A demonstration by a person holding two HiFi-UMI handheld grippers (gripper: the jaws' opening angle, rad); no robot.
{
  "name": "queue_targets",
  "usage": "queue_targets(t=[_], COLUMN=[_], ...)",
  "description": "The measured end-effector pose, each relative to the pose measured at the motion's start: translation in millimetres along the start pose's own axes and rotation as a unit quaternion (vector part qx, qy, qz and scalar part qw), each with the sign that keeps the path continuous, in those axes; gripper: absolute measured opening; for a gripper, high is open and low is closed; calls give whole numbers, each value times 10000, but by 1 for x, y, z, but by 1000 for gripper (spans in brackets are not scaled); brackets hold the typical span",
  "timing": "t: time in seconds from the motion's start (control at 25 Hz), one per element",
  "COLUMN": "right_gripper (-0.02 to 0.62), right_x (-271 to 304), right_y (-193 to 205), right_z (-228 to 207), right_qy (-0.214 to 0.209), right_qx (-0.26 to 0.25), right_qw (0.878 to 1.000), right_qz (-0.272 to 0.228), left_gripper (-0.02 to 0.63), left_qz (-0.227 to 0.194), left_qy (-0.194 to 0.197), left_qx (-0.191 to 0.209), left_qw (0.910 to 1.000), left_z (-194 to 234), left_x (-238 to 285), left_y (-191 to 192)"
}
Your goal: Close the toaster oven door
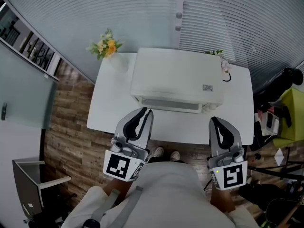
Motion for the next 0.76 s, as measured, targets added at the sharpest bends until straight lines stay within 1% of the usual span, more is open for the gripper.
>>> queue_targets(t=[0.76], right_gripper=[5], right_x=[-7], right_y=[0], right_z=[2], right_qy=[7], right_qx=[-21], right_qw=[10000], right_qz=[-15], left_gripper=[48], left_qz=[15], left_qy=[8], left_qx=[-22], left_qw=[10000], left_z=[-6], left_x=[-5], left_y=[1])
Point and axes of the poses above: the fingertips, and each gripper's own axes: x forward along the fingers, z to its left, y out of its underside, the point moved 8 cm from there along -x, backward along the fingers, and after that the axes turned 3 degrees about z, right-handed, at the moved point
